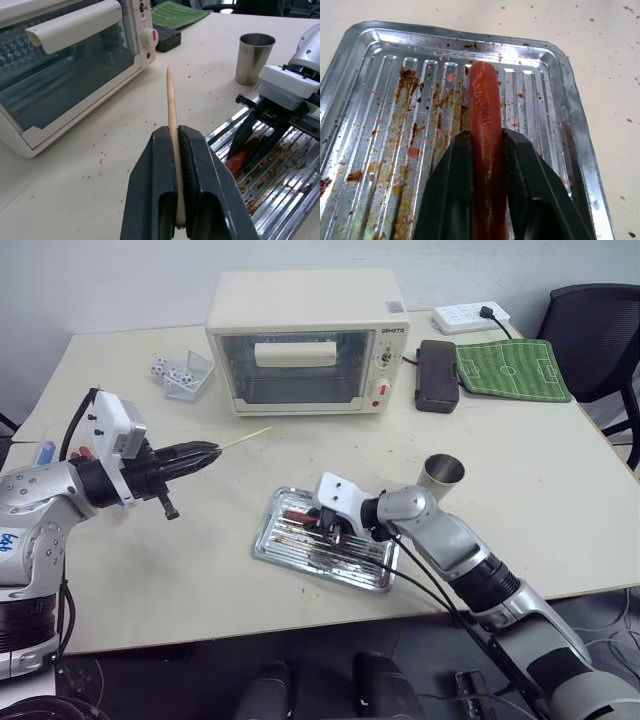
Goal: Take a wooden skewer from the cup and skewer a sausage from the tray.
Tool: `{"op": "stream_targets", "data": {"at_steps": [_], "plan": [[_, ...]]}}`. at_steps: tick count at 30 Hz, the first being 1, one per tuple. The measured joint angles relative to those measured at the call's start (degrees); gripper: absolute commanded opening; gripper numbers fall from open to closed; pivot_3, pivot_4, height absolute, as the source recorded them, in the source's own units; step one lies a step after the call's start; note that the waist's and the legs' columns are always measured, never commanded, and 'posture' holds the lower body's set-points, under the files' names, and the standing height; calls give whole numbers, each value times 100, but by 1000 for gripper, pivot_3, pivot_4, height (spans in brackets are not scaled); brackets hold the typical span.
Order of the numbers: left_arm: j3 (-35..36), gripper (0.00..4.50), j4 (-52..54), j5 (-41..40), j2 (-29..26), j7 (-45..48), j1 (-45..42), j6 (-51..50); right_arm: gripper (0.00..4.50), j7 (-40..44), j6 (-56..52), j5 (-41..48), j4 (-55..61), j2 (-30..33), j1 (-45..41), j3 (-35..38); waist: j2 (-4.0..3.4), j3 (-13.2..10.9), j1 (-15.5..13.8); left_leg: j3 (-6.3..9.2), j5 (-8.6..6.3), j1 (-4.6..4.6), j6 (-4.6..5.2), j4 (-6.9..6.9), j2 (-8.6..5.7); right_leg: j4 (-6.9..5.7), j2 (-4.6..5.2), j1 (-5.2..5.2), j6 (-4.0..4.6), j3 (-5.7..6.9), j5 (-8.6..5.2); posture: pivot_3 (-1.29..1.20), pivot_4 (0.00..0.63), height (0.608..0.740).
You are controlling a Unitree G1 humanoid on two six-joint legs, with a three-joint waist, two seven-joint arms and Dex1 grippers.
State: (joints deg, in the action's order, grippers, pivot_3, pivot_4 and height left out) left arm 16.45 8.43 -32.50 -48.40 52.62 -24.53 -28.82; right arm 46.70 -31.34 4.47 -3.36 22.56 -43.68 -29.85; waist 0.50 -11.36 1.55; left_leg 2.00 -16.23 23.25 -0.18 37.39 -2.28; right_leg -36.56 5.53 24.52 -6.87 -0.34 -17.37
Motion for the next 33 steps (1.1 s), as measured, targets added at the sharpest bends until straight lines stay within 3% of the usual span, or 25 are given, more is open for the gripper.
{"op": "stream_targets", "data": {"at_steps": [6, 10, 18, 24, 27, 33], "plan": [[-103, 0, -29, 28, 12, 5, -53, 43, 954, 42, -5, -77, 18, -18, 30, 46, 3, 2, 0, 0, 1, -1, 0, 1, -1, -2, 0, 0, 0, 0, 0, 0, 150, 740], [-144, 0, -37, 33, 22, 12, -110, 115, 272, 98, -35, -101, 77, -20, 91, 119, 3, 2, -3, 0, 1, 0, 1, 1, -4, -3, 0, -1, 0, 0, 0, 0, 150, 740], [-439, 0, -88, 31, 129, 204, -236, 125, 272, 315, -658, 80, 622, 171, 332, 364, 7, 4, -13, 1, 1, 1, 2, 1, -6, -4, 0, -1, 0, 1, 0, 0, 150, 740], [-845, 0, -202, -4, 185, 644, -586, 20, 272, 1074, -1825, 998, 1881, 1134, 349, 1058, 7, 3, -17, 2, 1, 5, 5, 3, -6, 0, 1, -1, 0, 2, 0, 0, 150, 740], [-1137, 0, -217, -21, 172, 1082, -786, -8, 272, 1671, -2441, 1772, 2485, 1972, 170, 1661, 7, 3, -24, 0, -1, 5, 9, 0, -6, 6, 0, -3, 0, 2, 0, 0, 150, 740], [-1587, 0, -203, -100, 130, 1853, -1158, -141, 272, 2560, -2669, 2587, 2812, 3281, 114, 2294, 9, 2, -9, -10, -5, 4, 17, 2, -3, 6, 0, -4, 0, -3, 0, 0, 150, 740]]}}
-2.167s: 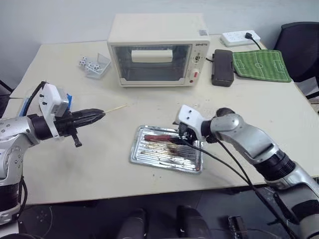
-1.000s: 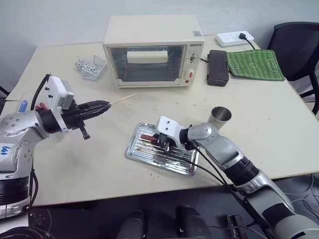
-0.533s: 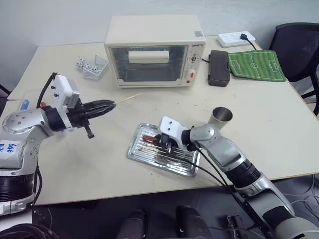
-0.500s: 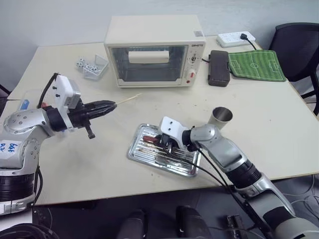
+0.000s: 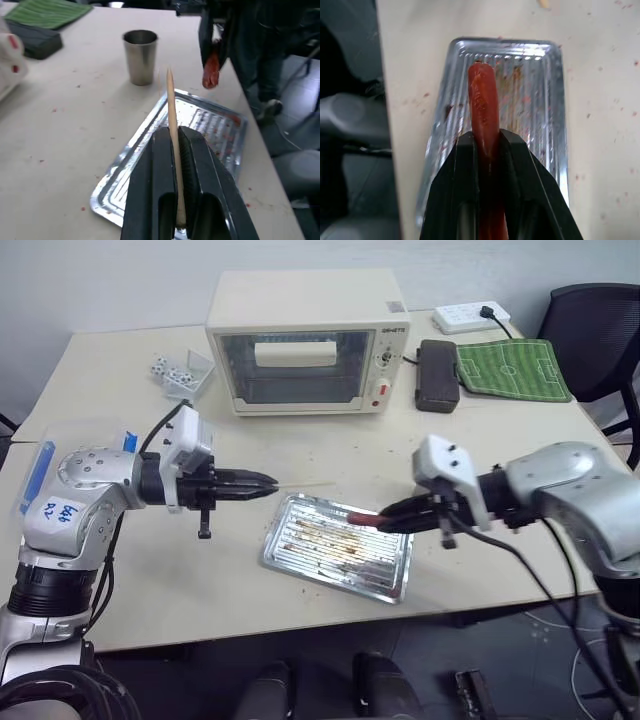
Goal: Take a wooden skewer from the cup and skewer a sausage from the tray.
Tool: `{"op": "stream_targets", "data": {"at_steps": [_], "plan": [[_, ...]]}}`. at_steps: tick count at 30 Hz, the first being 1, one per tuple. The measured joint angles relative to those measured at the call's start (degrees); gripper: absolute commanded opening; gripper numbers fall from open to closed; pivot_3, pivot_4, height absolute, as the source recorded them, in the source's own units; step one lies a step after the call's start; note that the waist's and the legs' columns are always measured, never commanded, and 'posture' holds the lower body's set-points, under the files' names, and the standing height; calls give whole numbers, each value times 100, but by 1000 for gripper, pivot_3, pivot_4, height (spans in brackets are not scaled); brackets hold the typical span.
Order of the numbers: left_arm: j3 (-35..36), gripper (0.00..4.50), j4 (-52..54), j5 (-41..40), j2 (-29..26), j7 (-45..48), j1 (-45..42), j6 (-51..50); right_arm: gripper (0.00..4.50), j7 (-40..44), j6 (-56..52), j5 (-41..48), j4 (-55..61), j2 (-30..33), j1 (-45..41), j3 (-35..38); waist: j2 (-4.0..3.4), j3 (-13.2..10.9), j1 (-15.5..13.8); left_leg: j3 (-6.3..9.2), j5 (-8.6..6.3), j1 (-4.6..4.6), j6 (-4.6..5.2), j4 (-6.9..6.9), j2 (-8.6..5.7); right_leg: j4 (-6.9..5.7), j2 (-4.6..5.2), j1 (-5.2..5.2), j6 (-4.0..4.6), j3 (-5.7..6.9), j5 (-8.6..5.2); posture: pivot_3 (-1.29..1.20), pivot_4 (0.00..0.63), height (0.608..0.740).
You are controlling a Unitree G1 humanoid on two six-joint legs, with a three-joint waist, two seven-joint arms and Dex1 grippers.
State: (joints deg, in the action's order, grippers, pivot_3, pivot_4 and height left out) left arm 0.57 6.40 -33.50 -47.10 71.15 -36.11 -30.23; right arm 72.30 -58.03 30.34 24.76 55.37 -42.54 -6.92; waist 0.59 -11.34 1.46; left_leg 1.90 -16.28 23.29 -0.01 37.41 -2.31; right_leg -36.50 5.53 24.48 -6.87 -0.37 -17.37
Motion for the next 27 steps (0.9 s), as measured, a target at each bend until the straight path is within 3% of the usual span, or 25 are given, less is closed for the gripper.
{"op": "stream_targets", "data": {"at_steps": [6, 27], "plan": [[-233, 0, 64, -4, 76, 406, -336, -43, 272, 171, -88, 403, 60, 466, 24, 296, 1, 0, -8, -6, -1, -1, 3, 6, 1, -2, 0, 0, 0, -5, 0, 0, 150, 740], [-402, 0, -180, 221, 265, 681, -524, 164, 272, -287, -99, 827, 108, 573, 145, 337, 1, -1, -106, -11, -5, 2, 10, 36, 0, -2, 0, 0, 0, -11, 0, 0, 150, 740]]}}
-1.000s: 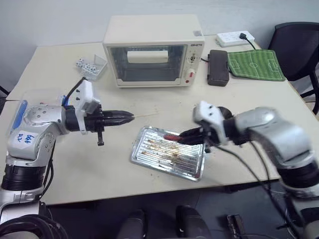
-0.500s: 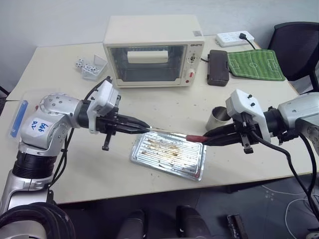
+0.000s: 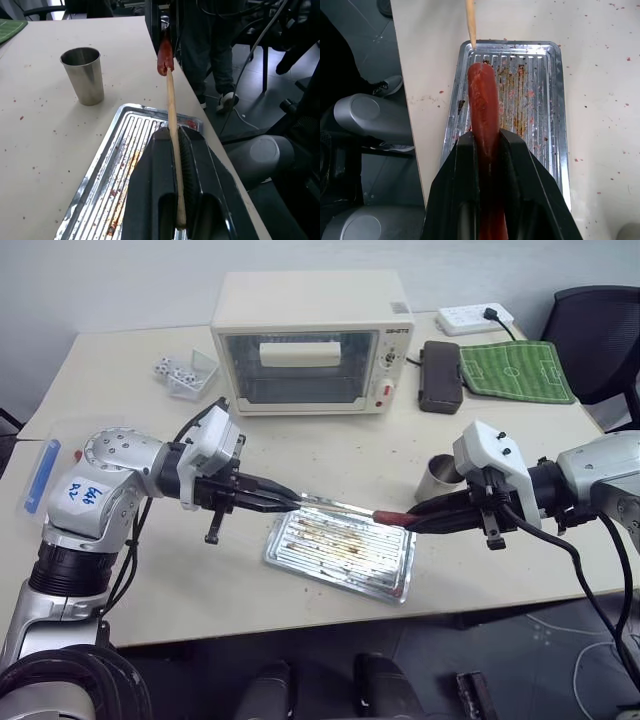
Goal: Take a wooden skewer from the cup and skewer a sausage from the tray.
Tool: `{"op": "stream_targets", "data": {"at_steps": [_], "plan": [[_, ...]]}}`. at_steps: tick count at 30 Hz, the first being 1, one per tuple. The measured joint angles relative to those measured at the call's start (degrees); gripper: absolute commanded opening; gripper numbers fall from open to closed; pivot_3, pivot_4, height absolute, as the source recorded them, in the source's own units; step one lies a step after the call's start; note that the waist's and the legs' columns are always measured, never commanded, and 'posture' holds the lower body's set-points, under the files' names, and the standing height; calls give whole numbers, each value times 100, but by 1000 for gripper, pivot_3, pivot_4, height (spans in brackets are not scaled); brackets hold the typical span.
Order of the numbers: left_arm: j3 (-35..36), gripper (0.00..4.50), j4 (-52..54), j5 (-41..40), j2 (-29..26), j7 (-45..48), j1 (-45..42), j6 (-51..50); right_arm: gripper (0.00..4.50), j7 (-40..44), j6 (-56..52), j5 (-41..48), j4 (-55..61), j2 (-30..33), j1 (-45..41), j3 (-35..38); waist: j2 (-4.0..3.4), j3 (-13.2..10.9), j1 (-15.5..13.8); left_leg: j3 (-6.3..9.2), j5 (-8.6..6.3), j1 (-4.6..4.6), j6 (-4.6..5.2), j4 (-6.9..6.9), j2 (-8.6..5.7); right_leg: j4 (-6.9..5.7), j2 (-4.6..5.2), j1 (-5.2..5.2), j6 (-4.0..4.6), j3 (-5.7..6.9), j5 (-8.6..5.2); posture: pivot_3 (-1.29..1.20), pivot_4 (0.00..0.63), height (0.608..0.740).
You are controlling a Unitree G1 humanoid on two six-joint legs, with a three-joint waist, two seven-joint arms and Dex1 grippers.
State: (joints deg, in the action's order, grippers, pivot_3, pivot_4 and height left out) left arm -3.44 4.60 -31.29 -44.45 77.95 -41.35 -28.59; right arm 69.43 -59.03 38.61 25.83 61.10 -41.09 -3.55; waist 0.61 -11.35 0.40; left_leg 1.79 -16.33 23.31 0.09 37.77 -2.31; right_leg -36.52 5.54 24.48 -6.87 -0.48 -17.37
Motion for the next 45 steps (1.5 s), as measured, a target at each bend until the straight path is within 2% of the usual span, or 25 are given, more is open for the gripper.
{"op": "stream_targets", "data": {"at_steps": [13, 28, 45], "plan": [[-107, 0, -80, 35, 268, -56, -155, 17, 272, -272, -61, 290, 116, 16, -3, 1, 1, 0, -46, -1, -5, 3, 8, 18, -1, -1, 1, -2, -1, 0, 1, 0, 150, 740], [-108, 0, -86, 91, 75, 94, -120, 95, 272, -261, 36, 349, 117, 196, 161, 2, 1, 0, -39, -2, -6, 4, 9, 19, -1, -2, 0, -2, -1, 0, 1, 0, 150, 740], [-109, 0, -60, 102, 155, 86, -87, 99, 272, -342, 49, 370, 124, 231, 170, 8, 1, 0, -38, -2, -7, 3, 11, 20, 0, -2, 0, -2, -1, -1, 1, 0, 150, 740]]}}
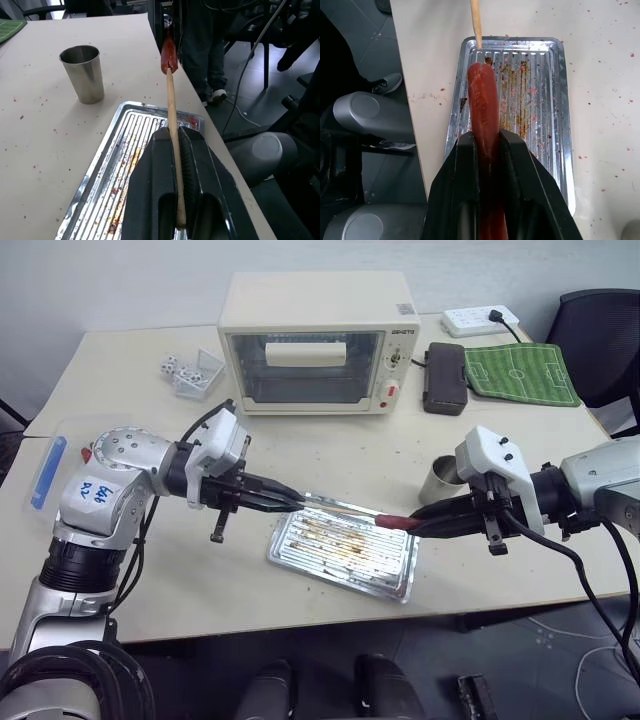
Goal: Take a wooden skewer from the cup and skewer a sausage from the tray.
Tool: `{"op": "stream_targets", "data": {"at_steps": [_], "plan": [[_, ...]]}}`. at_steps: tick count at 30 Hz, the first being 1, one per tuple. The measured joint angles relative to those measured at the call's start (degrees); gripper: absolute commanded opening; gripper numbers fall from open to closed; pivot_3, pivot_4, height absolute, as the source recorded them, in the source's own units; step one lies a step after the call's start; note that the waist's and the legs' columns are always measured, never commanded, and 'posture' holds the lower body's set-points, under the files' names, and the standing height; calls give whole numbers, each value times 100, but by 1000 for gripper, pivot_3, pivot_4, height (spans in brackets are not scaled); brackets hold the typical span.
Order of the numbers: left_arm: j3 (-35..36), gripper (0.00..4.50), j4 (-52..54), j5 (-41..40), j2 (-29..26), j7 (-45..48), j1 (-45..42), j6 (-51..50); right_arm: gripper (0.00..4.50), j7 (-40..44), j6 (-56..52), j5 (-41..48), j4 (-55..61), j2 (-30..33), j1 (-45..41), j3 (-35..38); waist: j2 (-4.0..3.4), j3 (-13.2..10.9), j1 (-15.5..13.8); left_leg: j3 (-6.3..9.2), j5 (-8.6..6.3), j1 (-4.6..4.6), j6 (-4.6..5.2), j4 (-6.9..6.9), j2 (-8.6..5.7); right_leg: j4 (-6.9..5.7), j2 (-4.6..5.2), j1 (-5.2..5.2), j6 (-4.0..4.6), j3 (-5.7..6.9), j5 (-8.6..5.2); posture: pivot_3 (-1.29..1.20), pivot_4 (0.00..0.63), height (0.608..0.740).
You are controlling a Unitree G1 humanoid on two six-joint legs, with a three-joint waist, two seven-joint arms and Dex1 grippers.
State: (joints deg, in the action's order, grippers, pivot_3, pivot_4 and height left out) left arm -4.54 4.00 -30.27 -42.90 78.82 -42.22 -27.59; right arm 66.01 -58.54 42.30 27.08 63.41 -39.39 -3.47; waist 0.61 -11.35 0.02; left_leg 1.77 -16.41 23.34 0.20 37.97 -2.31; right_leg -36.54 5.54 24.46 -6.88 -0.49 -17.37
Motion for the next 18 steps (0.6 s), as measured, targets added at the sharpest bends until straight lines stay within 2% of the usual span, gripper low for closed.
{"op": "stream_targets", "data": {"at_steps": [18], "plan": [[-33, 0, 30, 3, 165, -10, -2, 8, 272, -207, -32, 251, 200, -53, -3, 0, 0, 0, -3, -1, 0, 0, 1, 2, 0, -1, 0, 0, 0, 0, 0, 0, 150, 740]]}}
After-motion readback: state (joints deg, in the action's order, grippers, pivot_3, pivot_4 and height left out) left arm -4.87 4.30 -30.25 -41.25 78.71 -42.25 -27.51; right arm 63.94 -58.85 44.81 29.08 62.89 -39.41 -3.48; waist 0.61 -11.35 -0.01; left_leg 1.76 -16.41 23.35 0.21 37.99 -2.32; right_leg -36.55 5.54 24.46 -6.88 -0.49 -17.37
